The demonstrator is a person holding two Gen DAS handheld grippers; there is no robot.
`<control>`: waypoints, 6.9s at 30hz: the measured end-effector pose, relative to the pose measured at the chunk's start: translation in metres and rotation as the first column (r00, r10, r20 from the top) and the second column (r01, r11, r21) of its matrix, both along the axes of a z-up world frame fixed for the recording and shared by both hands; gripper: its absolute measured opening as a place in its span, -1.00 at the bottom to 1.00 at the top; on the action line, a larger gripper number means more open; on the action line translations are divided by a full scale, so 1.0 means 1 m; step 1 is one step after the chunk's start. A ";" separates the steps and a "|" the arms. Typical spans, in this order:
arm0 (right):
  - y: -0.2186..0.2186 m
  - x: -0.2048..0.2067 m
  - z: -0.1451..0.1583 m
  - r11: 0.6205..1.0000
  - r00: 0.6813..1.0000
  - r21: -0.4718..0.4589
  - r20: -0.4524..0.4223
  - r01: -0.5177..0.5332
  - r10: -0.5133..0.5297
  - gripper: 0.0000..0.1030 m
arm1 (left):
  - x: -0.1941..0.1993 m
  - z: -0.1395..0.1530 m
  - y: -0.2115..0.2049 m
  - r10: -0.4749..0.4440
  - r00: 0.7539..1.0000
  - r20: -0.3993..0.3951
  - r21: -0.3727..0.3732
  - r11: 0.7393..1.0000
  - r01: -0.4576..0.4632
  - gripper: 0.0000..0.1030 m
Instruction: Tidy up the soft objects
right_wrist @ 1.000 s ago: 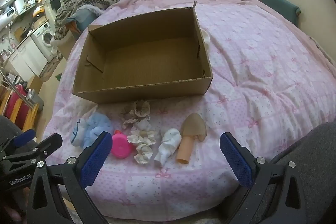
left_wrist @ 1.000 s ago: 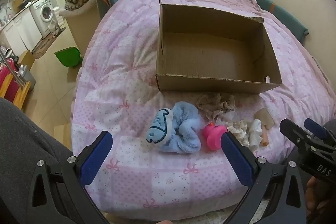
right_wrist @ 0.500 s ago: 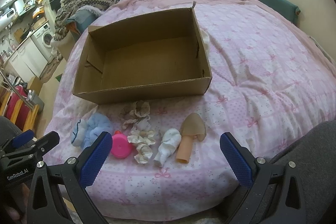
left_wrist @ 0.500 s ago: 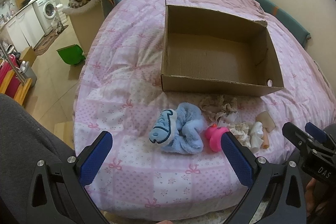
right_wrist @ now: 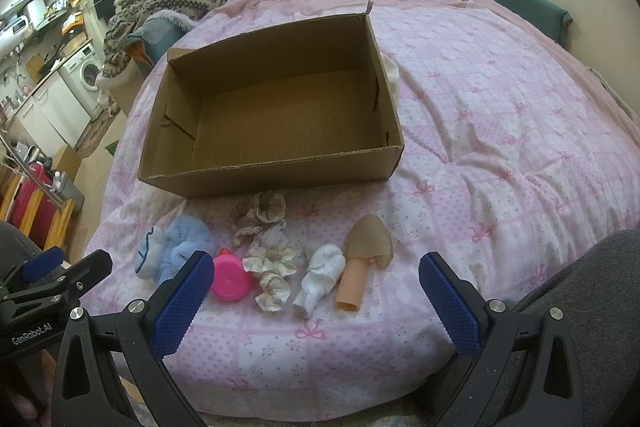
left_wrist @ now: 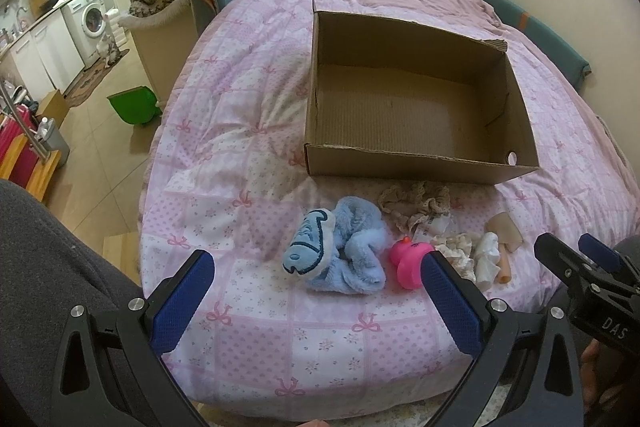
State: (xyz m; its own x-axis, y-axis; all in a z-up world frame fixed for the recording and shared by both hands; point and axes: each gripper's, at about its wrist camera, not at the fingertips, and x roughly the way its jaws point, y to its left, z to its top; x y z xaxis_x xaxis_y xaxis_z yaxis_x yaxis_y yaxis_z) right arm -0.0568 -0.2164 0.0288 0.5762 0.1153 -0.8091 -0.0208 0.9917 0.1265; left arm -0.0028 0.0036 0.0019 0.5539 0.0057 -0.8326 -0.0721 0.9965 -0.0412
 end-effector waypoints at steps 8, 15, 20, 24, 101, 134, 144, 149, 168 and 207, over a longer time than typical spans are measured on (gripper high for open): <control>0.000 0.000 -0.001 1.000 1.000 -0.007 0.000 0.001 -0.001 1.00 | -0.001 0.001 0.000 -0.003 1.000 0.001 -0.002 1.000 0.003 1.00; 0.001 0.000 -0.001 1.000 1.000 -0.005 -0.002 0.002 -0.002 1.00 | -0.001 0.002 -0.001 -0.002 1.000 0.001 0.000 1.000 0.002 1.00; 0.001 0.001 -0.002 1.000 1.000 -0.006 -0.004 0.004 -0.004 1.00 | -0.001 0.002 -0.001 -0.003 1.000 0.000 0.000 1.000 0.003 1.00; 0.001 0.002 -0.003 1.000 1.000 -0.003 -0.010 0.001 -0.001 1.00 | -0.001 0.002 0.000 -0.003 1.000 0.001 -0.003 1.000 0.003 1.00; -0.068 0.096 -0.056 0.961 0.942 0.244 -0.335 0.126 -0.038 1.00 | 0.099 -0.096 -0.008 -0.044 0.885 -0.464 -0.068 0.998 0.015 0.64; -0.061 0.106 -0.086 0.951 0.918 0.284 -0.396 0.126 -0.003 -0.75 | 0.056 -0.070 0.045 0.075 0.896 -0.437 -0.083 0.989 -0.123 -0.43; -0.065 0.087 -0.035 0.893 0.981 0.451 -0.176 0.002 0.087 -0.75 | 0.024 -0.031 0.059 0.124 0.924 -0.363 -0.095 0.981 -0.169 -0.43; -0.067 0.087 -0.025 0.877 0.988 0.480 -0.117 -0.032 0.101 -0.74 | 0.008 -0.012 0.062 0.175 0.932 -0.317 -0.080 0.974 -0.210 -0.42; -0.029 0.127 0.023 0.901 0.986 0.403 0.026 -0.160 0.164 -0.74 | 0.069 0.068 0.015 0.087 0.995 -0.043 -0.009 0.996 -0.087 -0.43; -0.016 0.164 -0.063 0.978 0.985 0.197 -0.141 -0.068 0.097 -0.74 | 0.129 -0.015 -0.027 -0.081 0.997 -0.009 0.036 0.996 0.081 -0.37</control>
